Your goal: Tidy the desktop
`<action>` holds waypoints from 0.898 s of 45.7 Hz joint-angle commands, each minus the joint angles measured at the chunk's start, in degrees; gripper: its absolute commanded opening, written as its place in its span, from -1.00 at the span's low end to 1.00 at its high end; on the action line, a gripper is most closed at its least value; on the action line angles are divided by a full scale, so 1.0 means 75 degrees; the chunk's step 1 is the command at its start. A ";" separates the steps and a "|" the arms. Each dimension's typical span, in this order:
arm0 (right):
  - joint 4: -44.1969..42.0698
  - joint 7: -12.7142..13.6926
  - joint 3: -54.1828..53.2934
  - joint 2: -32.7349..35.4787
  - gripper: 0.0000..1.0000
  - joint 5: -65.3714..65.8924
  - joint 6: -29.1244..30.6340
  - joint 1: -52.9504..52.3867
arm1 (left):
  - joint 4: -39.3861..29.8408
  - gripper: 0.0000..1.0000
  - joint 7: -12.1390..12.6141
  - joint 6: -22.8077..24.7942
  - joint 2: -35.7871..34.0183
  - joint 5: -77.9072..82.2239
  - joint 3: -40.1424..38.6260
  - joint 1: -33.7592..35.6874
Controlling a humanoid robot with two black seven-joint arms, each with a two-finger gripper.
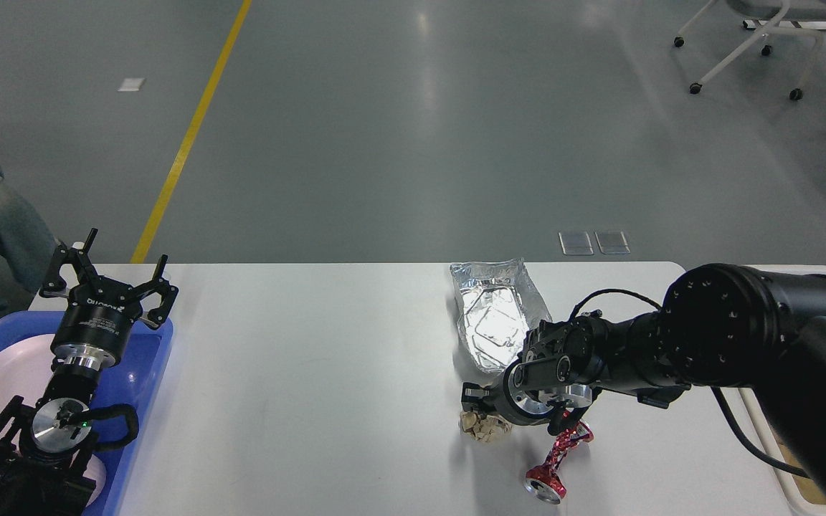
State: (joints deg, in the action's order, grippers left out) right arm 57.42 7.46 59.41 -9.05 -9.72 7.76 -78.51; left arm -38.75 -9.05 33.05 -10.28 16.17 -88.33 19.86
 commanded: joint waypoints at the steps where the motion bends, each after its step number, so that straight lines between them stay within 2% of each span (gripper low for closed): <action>1: 0.0568 -0.0033 0.0001 0.0222 -1.00 -0.0005 0.0055 -0.0440 | -0.0001 0.93 0.0000 0.0000 0.0000 0.0000 0.0000 0.0000; 10: 0.2385 -0.0033 0.0001 0.0854 -1.00 -0.0040 0.0535 -0.2361 | -0.0001 0.93 0.0000 0.0000 0.0000 0.0000 0.0000 0.0000; 16: 0.2971 -0.0021 0.0001 0.1370 -1.00 -0.0040 0.1366 -0.3463 | -0.0001 0.93 0.0000 0.0000 0.0000 0.0000 0.0000 0.0000; 25: 0.4026 -0.0010 0.0060 0.2108 -1.00 -0.0028 0.2035 -0.5280 | -0.0001 0.93 0.0000 0.0000 0.0000 0.0000 0.0000 0.0000; 31: 0.4261 0.0002 0.0153 0.2296 -1.00 -0.0017 0.2726 -0.6218 | -0.0001 0.93 0.0000 0.0000 0.0000 0.0000 0.0000 0.0000; 41: 0.4156 0.0014 0.0224 0.2191 -1.00 -0.0052 0.1943 -0.5423 | -0.0001 0.93 0.0000 0.0000 0.0000 0.0000 0.0000 0.0000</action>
State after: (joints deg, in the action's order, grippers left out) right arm 88.88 7.55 61.08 7.72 -9.82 25.84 -122.52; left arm -38.76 -9.05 33.05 -10.28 16.17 -88.33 19.86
